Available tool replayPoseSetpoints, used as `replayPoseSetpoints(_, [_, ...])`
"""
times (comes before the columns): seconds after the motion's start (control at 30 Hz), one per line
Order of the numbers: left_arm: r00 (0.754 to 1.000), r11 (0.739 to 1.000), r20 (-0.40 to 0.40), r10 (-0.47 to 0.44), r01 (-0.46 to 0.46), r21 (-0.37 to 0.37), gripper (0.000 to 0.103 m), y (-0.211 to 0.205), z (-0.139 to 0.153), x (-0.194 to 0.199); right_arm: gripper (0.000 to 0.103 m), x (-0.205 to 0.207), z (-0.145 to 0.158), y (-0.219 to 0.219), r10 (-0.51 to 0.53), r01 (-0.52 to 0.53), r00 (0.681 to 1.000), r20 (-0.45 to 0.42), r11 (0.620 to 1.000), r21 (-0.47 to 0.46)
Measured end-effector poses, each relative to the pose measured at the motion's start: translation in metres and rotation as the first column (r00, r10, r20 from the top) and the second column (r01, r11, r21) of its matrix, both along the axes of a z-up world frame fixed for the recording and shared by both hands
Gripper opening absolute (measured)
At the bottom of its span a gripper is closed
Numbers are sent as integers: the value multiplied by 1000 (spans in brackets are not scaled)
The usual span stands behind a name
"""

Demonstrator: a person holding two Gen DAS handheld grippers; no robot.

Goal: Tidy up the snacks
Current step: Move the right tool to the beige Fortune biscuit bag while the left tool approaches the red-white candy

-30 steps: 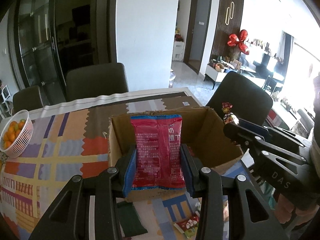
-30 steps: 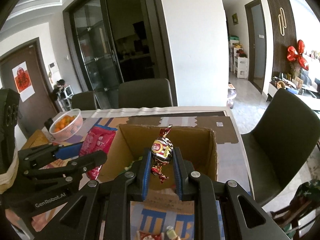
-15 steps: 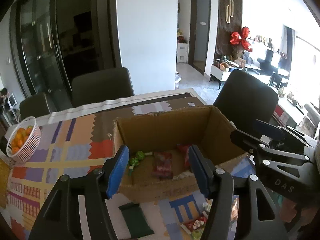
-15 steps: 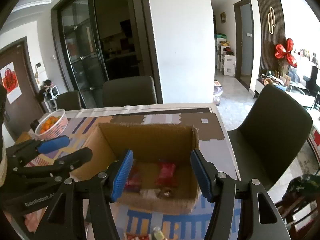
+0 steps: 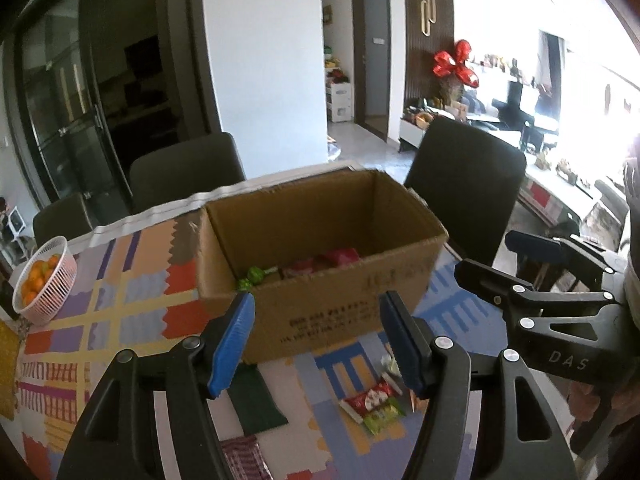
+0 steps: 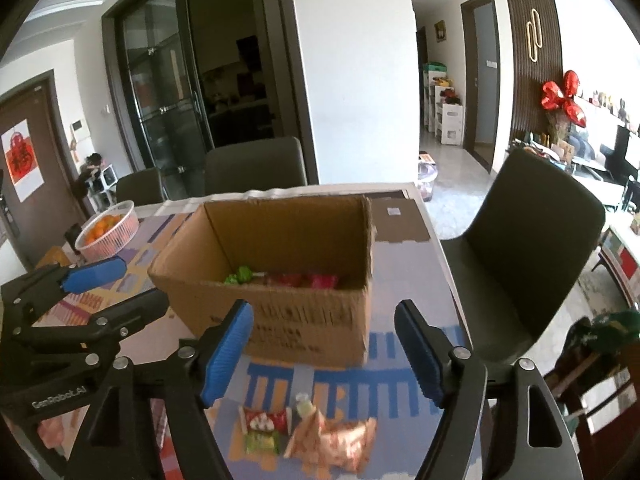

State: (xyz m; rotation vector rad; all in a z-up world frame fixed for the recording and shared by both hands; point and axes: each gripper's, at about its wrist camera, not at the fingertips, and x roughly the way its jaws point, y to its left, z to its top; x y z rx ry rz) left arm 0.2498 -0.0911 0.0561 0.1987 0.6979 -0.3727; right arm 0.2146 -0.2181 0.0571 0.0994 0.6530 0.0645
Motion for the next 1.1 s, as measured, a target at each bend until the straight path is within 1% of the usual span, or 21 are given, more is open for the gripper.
replayPoseSetpoints(0.3, [997,997,-49,-55,58,50,64,-8,-32,-19,76,-18,-28,-5,-8,7,997,-73,1000,-19])
replayPoseSetpoints(0.6, [988,990,-124,-96,107,86,64,-13,-67,-30,76,-31,-65,-9,-18,16,985,-169,1000,-10])
replayPoseSetpoints(0.9, [970,981,-203,-130,155,114,64,-19,-101,-28,76,-34,-97,-10,-17,26,966,-259,999,29])
replayPoseSetpoints(1.1, [959,974,-248,-136,175,144,64,-23,-122,-19,76,-29,-114,-7,-15,24,953,-303,999,28])
